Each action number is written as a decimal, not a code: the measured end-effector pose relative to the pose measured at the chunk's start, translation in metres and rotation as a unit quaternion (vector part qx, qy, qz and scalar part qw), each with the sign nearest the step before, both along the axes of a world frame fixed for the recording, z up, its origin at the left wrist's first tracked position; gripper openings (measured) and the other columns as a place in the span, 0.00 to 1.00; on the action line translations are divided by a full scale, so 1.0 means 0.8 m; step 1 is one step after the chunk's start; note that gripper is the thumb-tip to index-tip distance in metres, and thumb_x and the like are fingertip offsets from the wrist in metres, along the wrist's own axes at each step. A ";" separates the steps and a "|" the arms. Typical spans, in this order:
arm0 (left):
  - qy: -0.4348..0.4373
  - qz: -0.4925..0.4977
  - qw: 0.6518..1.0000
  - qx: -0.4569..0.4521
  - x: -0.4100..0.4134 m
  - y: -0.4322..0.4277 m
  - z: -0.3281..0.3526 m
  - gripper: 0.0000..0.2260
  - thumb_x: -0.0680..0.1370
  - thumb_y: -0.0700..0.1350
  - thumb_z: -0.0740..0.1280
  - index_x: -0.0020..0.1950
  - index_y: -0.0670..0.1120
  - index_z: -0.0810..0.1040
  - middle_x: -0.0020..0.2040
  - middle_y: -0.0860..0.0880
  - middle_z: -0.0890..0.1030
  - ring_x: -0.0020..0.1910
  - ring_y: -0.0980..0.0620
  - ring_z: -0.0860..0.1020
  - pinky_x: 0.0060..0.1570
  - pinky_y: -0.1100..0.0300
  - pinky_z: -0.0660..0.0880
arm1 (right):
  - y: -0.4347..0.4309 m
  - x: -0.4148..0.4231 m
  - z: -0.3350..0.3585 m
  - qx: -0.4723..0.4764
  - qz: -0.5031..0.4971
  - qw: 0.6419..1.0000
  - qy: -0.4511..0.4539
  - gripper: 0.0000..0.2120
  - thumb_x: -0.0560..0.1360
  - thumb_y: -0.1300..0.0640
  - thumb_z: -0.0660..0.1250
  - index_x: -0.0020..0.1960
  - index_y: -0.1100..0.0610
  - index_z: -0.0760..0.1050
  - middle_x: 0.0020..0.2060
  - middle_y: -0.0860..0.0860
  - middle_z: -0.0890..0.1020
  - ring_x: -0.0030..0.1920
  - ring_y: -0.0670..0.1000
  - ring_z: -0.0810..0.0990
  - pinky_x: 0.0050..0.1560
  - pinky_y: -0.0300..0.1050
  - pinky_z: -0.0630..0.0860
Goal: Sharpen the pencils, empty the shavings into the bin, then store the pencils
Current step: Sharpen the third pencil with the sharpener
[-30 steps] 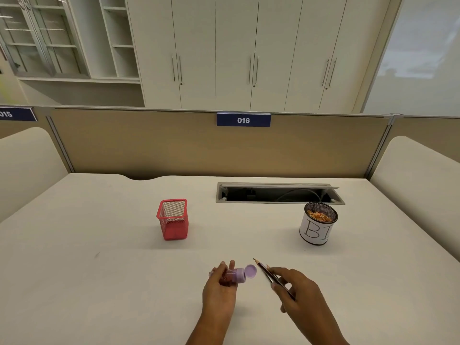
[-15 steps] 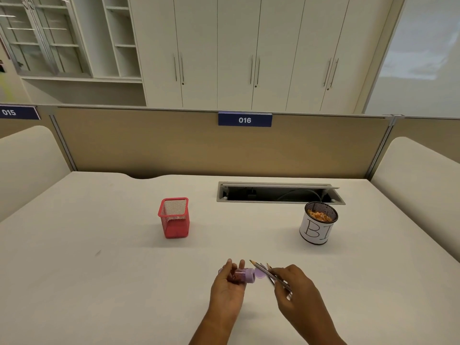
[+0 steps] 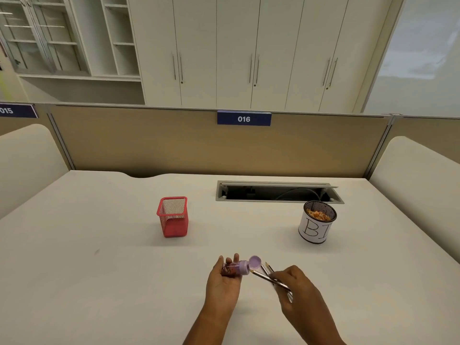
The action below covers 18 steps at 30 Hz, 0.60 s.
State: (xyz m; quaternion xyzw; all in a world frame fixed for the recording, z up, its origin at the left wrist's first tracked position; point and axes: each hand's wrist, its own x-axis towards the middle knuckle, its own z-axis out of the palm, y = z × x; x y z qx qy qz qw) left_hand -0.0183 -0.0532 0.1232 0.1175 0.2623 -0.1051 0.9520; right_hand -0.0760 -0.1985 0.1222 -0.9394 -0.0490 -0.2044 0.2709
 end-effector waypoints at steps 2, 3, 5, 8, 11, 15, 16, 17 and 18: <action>-0.003 -0.006 1.000 0.005 -0.001 0.000 0.000 0.09 0.81 0.39 0.56 0.41 0.41 0.68 0.37 0.44 0.71 0.24 0.47 0.81 0.25 0.54 0.78 | -0.001 0.001 0.004 -0.032 -0.004 0.999 -0.002 0.19 0.58 0.62 0.78 0.42 0.45 0.77 0.32 0.45 0.78 0.36 0.45 0.74 0.29 0.25 0.64; -0.003 -0.009 1.000 0.010 -0.001 0.000 0.000 0.09 0.81 0.39 0.57 0.40 0.41 0.68 0.36 0.44 0.72 0.24 0.47 0.81 0.25 0.54 0.79 | 0.000 0.001 0.007 -0.048 -0.010 0.999 -0.002 0.20 0.56 0.63 0.80 0.41 0.46 0.79 0.32 0.44 0.78 0.32 0.45 0.74 0.27 0.26 0.62; -0.003 -0.013 1.000 0.019 -0.001 -0.001 -0.001 0.10 0.81 0.38 0.57 0.40 0.42 0.69 0.32 0.44 0.74 0.24 0.47 0.81 0.26 0.54 0.79 | 0.001 0.001 0.012 -0.082 -0.021 0.996 -0.013 0.21 0.52 0.63 0.82 0.39 0.47 0.81 0.31 0.44 0.78 0.28 0.42 0.75 0.26 0.25 0.58; -0.002 -0.015 1.000 0.026 -0.002 -0.003 -0.002 0.10 0.81 0.39 0.57 0.39 0.41 0.69 0.28 0.44 0.75 0.24 0.47 0.81 0.26 0.54 0.79 | 0.002 0.005 0.013 -0.129 -0.014 0.991 -0.043 0.21 0.48 0.64 0.83 0.36 0.50 0.82 0.29 0.46 0.78 0.25 0.45 0.75 0.27 0.28 0.56; 0.001 -0.019 0.999 0.048 -0.003 -0.007 -0.002 0.10 0.81 0.42 0.58 0.40 0.41 0.69 0.24 0.46 0.76 0.25 0.48 0.80 0.33 0.55 0.80 | 0.004 0.012 0.012 -0.180 0.009 0.981 -0.065 0.20 0.47 0.67 0.83 0.35 0.53 0.82 0.28 0.48 0.78 0.23 0.48 0.73 0.25 0.33 0.58; 0.001 0.000 0.997 0.077 0.001 -0.015 0.004 0.13 0.81 0.48 0.57 0.40 0.42 0.68 0.20 0.48 0.74 0.22 0.51 0.77 0.41 0.54 0.74 | -0.002 0.018 0.010 -0.244 0.033 0.957 -0.152 0.06 0.60 0.62 0.77 0.34 0.54 0.81 0.26 0.47 0.78 0.26 0.48 0.72 0.20 0.37 0.64; -0.004 0.007 0.997 0.081 0.003 -0.017 0.006 0.14 0.81 0.48 0.56 0.39 0.42 0.67 0.20 0.48 0.74 0.21 0.51 0.76 0.41 0.53 0.74 | -0.004 0.021 0.006 -0.257 0.029 0.950 -0.173 0.07 0.70 0.60 0.69 0.34 0.54 0.82 0.25 0.47 0.77 0.27 0.48 0.71 0.20 0.37 0.64; -0.009 0.012 0.996 0.086 0.004 -0.019 0.007 0.14 0.82 0.47 0.56 0.39 0.42 0.67 0.20 0.48 0.73 0.20 0.52 0.75 0.41 0.53 0.73 | -0.006 0.022 0.002 -0.259 0.030 0.949 -0.178 0.18 0.77 0.59 0.58 0.34 0.54 0.82 0.24 0.47 0.77 0.26 0.48 0.71 0.19 0.38 0.64; -0.012 0.014 0.996 0.093 0.006 -0.021 0.009 0.14 0.82 0.46 0.55 0.39 0.42 0.67 0.21 0.48 0.72 0.19 0.52 0.75 0.41 0.53 0.73 | -0.007 0.022 0.000 -0.268 0.023 0.948 -0.170 0.24 0.79 0.59 0.51 0.34 0.54 0.82 0.24 0.47 0.76 0.24 0.48 0.72 0.18 0.37 0.63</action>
